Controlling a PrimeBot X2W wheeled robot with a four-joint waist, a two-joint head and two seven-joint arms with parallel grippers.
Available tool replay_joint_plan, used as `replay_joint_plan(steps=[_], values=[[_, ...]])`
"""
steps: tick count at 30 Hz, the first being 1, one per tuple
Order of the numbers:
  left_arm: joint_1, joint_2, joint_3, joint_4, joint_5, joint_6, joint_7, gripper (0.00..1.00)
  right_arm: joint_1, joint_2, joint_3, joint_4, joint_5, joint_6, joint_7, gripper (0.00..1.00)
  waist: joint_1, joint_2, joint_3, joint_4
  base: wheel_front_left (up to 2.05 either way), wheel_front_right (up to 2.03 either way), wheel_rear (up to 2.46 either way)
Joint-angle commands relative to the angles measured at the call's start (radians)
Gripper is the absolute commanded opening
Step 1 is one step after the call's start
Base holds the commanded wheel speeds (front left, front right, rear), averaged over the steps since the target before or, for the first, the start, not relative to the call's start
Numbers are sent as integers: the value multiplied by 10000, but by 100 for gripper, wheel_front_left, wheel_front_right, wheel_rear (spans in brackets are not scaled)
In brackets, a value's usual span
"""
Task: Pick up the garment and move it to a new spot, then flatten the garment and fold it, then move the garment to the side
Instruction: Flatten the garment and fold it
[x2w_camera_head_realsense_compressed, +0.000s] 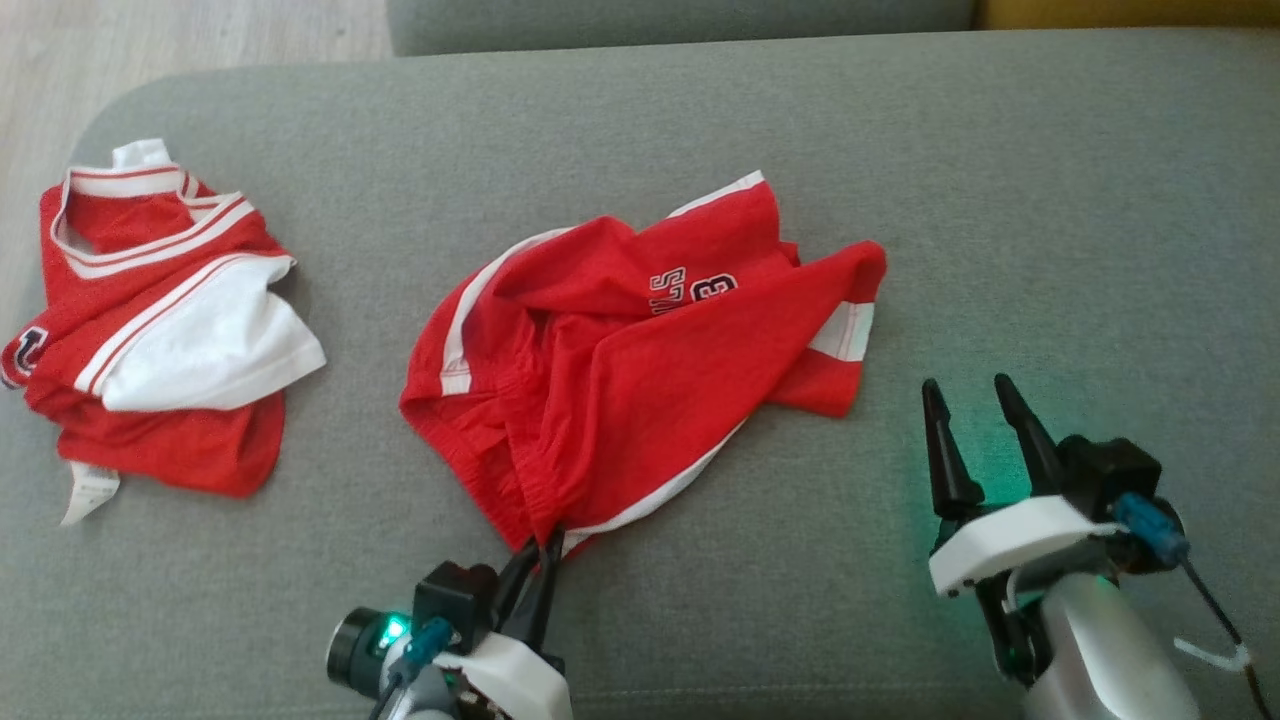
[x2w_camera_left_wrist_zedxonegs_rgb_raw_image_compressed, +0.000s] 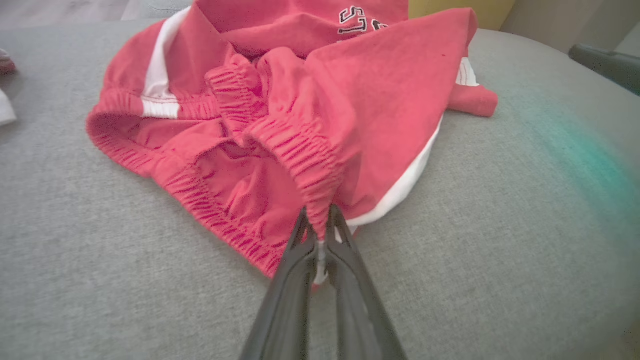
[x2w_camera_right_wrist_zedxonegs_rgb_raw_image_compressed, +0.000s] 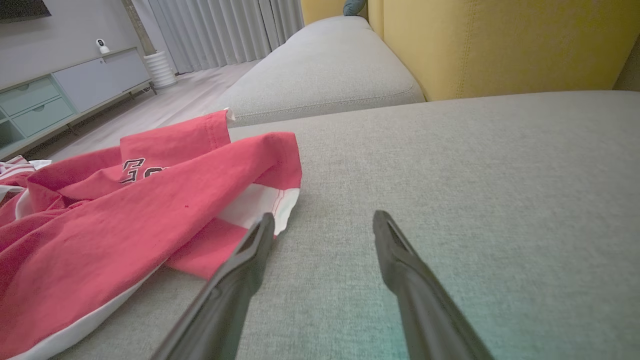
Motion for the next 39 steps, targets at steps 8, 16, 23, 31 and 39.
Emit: replay_joint_plan(steps=[8,16,23,31,39], values=[[-523,8,922,-754,-93,326,-53,0,-1117,9,223,179,120,65,-110,100,0,0,269,438,0,0,0],[-818,8,1154,-896,-111,289,-53,0,-2051,9,605,2166,198,65,-111,100,0,0,609,891,0,0,0],[-1054,8,1016,-1069,-207,308,-53,0,-2693,9,437,3069,-402,65,-111,100,0,0,832,962,0,0,0],[-1103,8,984,-1138,-261,357,-53,0,-2578,9,706,2692,-535,65,-111,33,0,0,814,926,0,0,0],[-1019,8,1348,-1334,-278,393,-53,0,-2091,9,949,1919,6,65,-111,0,0,0,453,704,0,0,0]])
